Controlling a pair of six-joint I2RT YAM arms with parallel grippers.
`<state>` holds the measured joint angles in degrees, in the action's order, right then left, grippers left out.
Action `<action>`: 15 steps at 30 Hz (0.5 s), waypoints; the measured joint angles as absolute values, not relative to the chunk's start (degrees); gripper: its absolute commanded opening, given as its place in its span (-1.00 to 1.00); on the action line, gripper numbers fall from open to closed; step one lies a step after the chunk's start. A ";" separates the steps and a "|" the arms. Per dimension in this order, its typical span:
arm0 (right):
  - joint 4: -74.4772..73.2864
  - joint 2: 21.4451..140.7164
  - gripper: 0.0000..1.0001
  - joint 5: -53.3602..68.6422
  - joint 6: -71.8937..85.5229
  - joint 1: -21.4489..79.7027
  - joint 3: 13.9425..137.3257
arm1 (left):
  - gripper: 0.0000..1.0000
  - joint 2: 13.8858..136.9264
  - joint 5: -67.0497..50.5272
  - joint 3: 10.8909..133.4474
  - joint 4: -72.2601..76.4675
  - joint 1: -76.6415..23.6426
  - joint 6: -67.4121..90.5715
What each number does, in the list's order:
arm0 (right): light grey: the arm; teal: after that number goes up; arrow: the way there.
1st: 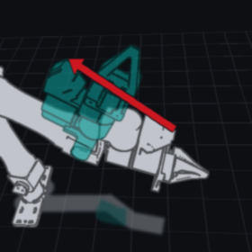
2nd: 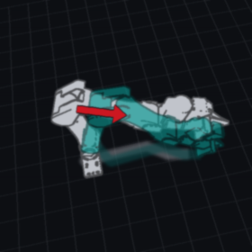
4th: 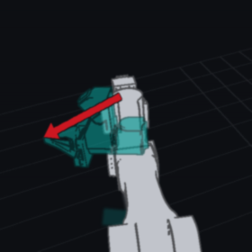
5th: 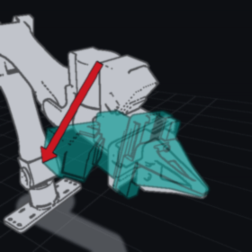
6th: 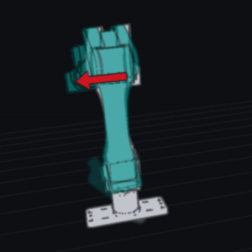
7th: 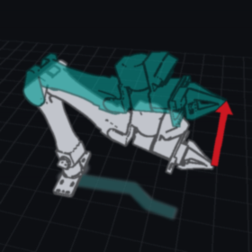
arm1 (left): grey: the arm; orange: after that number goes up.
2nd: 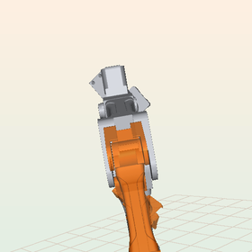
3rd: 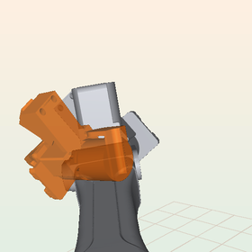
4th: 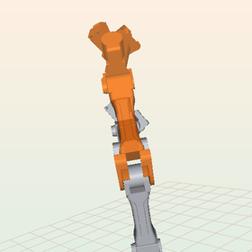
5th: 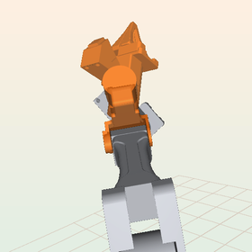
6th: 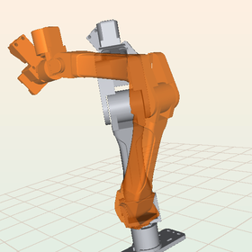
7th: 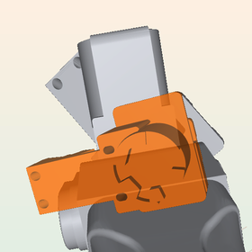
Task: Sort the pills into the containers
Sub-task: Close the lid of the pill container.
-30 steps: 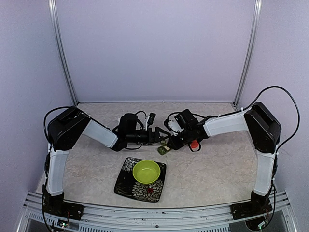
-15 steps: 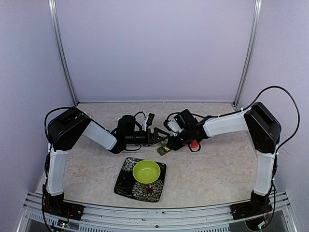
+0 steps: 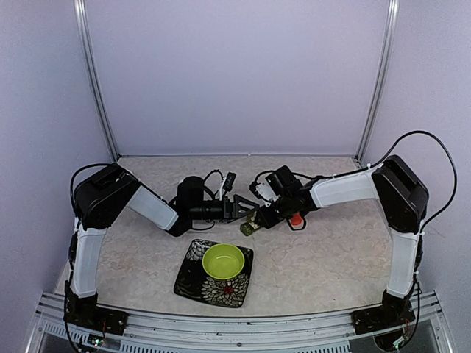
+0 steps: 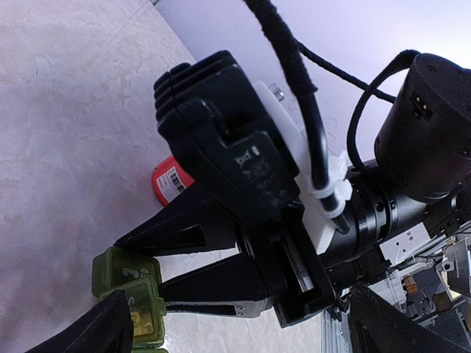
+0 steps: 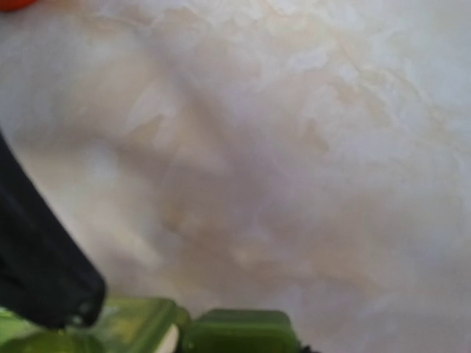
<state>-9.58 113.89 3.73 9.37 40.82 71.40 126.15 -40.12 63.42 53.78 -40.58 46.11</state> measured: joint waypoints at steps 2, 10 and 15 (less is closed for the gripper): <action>-9.58 113.89 -0.43 3.77 9.23 40.80 71.40 | 0.98 126.19 -40.14 63.40 54.02 -40.56 46.15; -9.61 113.89 -0.30 3.64 8.36 40.77 71.40 | 0.98 126.19 -40.12 63.05 54.43 -39.92 46.94; -9.63 113.89 -0.27 3.57 7.90 40.69 71.40 | 0.98 126.19 -40.10 63.05 54.37 -39.88 47.27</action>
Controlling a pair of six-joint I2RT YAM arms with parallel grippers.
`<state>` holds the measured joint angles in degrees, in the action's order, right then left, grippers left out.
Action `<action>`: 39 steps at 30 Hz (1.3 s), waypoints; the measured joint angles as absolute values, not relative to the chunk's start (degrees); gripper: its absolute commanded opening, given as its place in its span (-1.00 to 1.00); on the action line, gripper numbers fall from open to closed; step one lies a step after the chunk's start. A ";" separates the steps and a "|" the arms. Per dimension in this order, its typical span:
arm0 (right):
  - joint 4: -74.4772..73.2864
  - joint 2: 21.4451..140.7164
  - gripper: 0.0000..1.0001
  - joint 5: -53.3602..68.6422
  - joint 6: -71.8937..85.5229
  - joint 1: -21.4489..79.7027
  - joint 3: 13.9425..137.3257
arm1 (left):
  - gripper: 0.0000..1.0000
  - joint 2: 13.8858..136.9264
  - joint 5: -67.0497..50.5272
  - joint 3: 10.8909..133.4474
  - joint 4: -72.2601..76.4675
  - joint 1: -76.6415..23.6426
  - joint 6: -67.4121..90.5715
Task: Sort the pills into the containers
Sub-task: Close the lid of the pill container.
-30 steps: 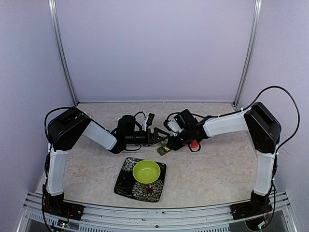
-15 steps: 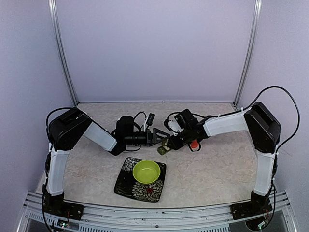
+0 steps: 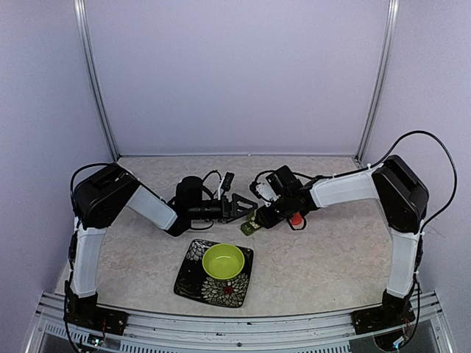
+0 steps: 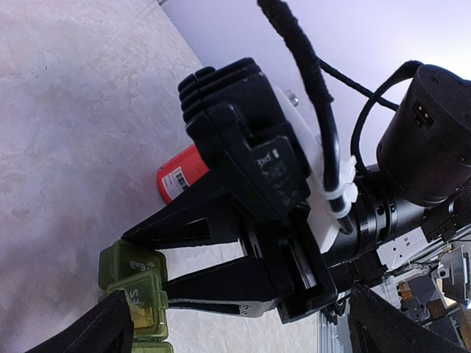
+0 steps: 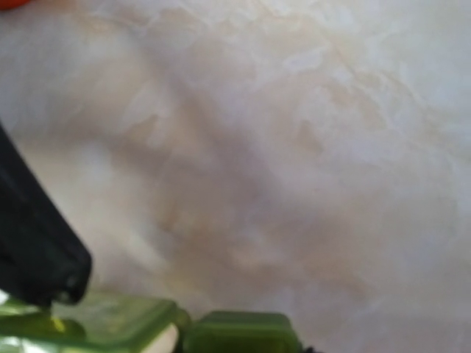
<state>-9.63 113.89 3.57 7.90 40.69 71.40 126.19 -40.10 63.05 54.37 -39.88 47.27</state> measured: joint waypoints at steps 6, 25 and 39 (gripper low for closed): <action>-10.02 113.89 -0.21 3.55 7.35 40.69 71.42 | 0.98 126.30 -40.10 63.05 54.08 -39.88 47.33; -11.44 109.84 -0.11 3.33 6.96 40.69 71.42 | 0.98 126.93 -40.12 64.79 51.24 -39.57 47.07; -13.17 106.69 -0.11 3.75 6.94 39.44 68.90 | 0.98 126.91 -41.41 65.34 50.63 -39.90 44.93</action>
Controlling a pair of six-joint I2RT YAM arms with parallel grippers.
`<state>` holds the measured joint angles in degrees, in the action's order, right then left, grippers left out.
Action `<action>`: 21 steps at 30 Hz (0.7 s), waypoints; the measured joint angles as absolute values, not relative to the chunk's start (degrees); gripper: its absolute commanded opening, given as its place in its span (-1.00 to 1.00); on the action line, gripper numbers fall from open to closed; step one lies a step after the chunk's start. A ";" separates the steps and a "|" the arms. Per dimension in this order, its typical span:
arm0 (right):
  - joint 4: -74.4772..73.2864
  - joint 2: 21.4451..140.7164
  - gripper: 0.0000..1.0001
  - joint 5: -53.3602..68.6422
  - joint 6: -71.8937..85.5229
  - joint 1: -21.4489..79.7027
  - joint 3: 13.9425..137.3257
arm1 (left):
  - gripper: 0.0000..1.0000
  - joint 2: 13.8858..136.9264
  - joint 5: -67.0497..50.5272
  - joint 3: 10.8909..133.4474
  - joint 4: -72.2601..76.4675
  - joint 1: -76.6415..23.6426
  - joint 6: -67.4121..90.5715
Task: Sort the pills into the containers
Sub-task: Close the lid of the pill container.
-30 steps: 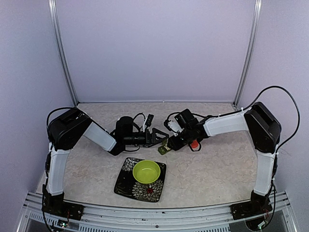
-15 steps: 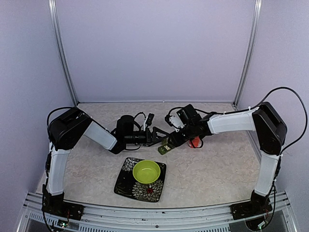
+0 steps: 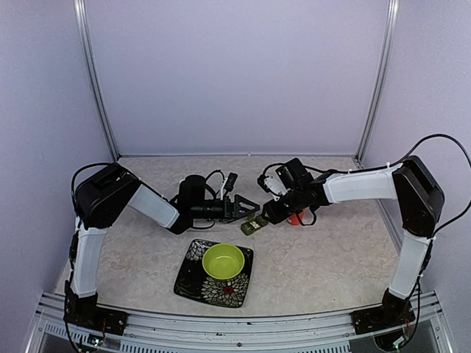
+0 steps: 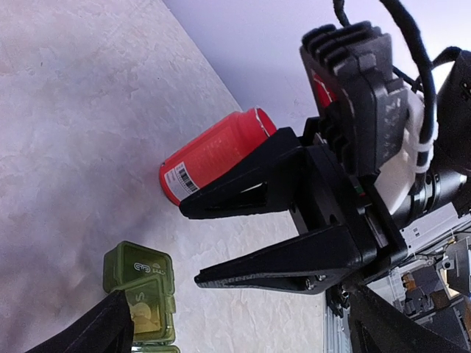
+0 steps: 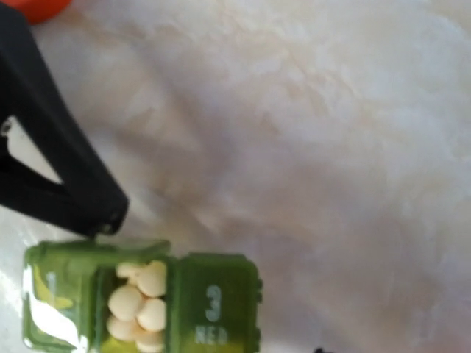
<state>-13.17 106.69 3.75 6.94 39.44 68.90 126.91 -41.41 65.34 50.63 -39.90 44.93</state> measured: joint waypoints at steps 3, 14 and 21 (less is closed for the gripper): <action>-13.30 106.69 -0.11 4.38 6.98 38.81 68.71 | 0.98 126.74 -41.65 65.34 49.43 -40.49 43.62; -12.23 106.56 -0.12 7.49 8.60 37.28 68.40 | 0.98 125.95 -42.06 65.36 46.78 -41.78 41.45; -10.24 106.59 -0.14 10.61 9.54 37.26 68.38 | 0.98 125.95 -41.52 65.73 42.94 -42.41 39.22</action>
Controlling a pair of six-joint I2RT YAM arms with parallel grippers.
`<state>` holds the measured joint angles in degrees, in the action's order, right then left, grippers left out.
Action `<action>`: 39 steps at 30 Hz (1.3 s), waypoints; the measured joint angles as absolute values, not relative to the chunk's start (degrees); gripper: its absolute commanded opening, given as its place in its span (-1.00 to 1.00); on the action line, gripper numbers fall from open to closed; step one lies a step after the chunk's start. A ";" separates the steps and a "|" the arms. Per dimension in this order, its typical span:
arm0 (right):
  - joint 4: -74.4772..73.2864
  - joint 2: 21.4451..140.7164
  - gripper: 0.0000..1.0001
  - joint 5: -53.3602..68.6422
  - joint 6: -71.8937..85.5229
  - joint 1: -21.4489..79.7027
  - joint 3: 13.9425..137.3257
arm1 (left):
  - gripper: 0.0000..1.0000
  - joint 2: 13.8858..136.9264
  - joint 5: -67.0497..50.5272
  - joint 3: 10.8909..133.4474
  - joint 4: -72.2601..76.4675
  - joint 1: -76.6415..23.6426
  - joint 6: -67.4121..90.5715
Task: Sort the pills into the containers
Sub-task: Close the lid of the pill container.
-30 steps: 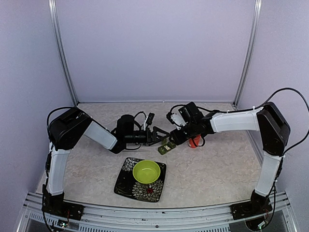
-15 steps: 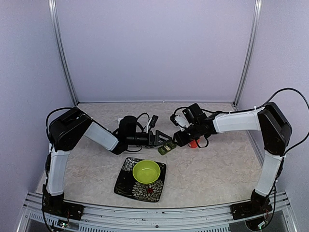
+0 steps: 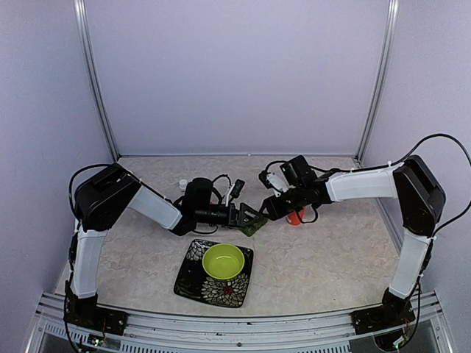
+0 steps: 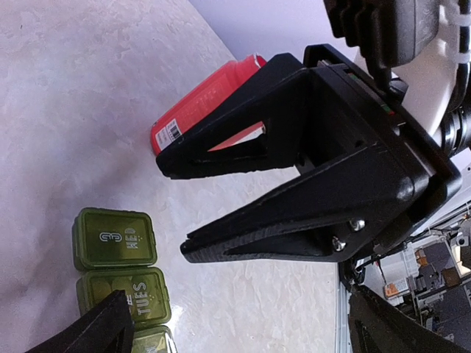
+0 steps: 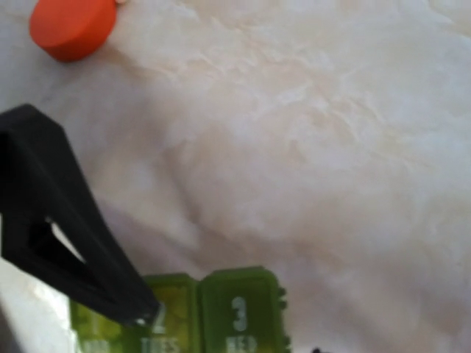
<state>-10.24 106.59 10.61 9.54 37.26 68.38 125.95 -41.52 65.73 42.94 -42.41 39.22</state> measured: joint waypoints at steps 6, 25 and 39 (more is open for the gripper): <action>-9.02 107.61 -0.13 11.99 9.98 37.28 68.40 | 0.98 125.89 -40.82 66.11 41.36 -42.46 38.17; -9.21 110.83 -0.01 8.58 9.87 38.83 68.42 | 0.98 125.49 -40.05 68.40 37.76 -42.48 37.58; -9.39 111.35 -0.02 5.48 8.97 39.90 68.73 | 0.98 125.49 -40.10 68.53 36.23 -42.46 36.45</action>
